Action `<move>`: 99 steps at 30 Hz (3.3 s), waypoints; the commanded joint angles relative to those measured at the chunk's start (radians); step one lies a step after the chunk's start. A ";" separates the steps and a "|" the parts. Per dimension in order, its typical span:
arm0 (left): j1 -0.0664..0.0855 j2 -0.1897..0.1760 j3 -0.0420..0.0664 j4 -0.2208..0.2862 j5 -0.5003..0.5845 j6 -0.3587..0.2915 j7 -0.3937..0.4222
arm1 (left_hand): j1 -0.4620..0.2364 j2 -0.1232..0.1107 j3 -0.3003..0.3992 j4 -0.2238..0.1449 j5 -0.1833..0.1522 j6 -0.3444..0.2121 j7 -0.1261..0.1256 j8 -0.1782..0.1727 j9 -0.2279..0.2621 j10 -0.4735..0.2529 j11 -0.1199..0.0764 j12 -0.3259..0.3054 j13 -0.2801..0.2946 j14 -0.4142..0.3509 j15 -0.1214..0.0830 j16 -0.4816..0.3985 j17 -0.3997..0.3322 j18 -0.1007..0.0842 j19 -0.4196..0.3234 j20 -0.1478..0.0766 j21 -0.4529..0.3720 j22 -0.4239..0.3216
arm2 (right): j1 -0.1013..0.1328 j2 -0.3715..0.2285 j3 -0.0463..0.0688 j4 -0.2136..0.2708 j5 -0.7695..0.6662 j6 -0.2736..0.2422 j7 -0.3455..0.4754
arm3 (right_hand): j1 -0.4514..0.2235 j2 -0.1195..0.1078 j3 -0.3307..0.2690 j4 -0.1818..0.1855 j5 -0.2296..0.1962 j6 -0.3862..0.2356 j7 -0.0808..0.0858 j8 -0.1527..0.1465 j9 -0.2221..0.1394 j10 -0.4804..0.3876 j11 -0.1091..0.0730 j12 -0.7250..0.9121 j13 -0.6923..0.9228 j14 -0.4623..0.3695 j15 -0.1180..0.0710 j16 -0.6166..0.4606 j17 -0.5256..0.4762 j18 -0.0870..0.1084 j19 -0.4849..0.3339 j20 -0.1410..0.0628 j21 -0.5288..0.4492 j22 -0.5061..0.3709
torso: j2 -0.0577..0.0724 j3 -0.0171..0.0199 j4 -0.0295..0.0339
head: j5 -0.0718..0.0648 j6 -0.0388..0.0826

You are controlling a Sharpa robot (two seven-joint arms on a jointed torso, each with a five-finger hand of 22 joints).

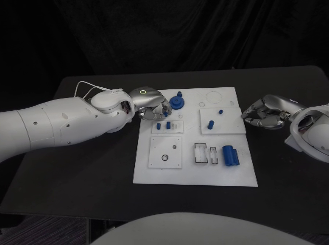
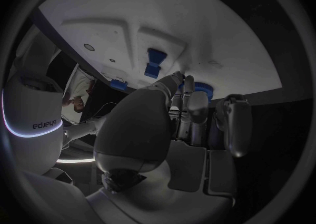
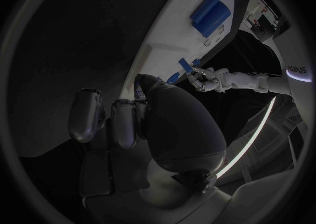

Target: Assemble the parts on the task board

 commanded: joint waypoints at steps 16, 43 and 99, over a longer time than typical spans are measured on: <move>-0.006 -0.004 0.000 -0.006 0.002 0.016 -0.037 | -0.018 -0.021 -0.005 0.030 -0.053 -0.148 -0.065 -0.063 -0.064 -0.122 0.029 -0.046 -0.008 -0.036 0.019 -0.015 -0.033 0.002 -0.026 0.009 -0.037 0.189 | -0.006 0.001 -0.002 -0.002 -0.003 0.021 -0.021 | 0.004 -0.003 -0.001 0.001 0.002 0.008 0.000 0.006 0.000 0.000 -0.001 -0.003 0.070 0.058 0.008 -0.004 0.097 0.001 0.000 0.002 -0.006 0.169 | 0.000 0.0000 0.0002 | -0.001 0.002; -0.006 -0.229 0.000 0.134 0.781 -0.200 0.289 | -0.042 -0.030 -0.107 0.186 0.047 -0.298 0.132 -0.059 -0.227 -0.584 0.120 0.081 -0.026 -0.902 0.149 -0.731 -0.606 0.044 -1.054 0.059 -1.112 -0.144 | 0.092 0.017 -0.001 0.016 -0.009 -0.023 -0.042 | 0.045 -0.058 0.054 0.008 0.004 -0.011 0.033 -0.017 -0.005 -0.572 0.044 -0.598 -0.436 -0.027 0.049 -0.148 -0.026 0.045 -0.118 0.038 -0.273 0.105 | -0.028 -0.0158 0.0061 | -0.005 0.093; -0.171 -0.117 0.001 -0.020 1.557 0.428 0.599 | -0.367 0.132 -0.137 0.228 -0.083 -0.592 0.040 -0.087 -0.437 -0.837 0.038 -0.246 -0.380 -1.248 0.176 -1.306 -0.976 0.058 -1.359 0.104 -1.340 -1.096 | -0.040 0.186 -0.001 -0.189 -0.160 -0.072 0.058 | -0.008 -0.094 0.028 0.005 -0.073 -0.129 0.026 -0.044 -0.016 -0.804 0.116 -0.817 -0.740 -0.096 0.096 -0.131 -0.054 0.056 -0.197 0.086 -0.301 0.093 | -0.065 -0.0373 0.0684 | -0.112 0.177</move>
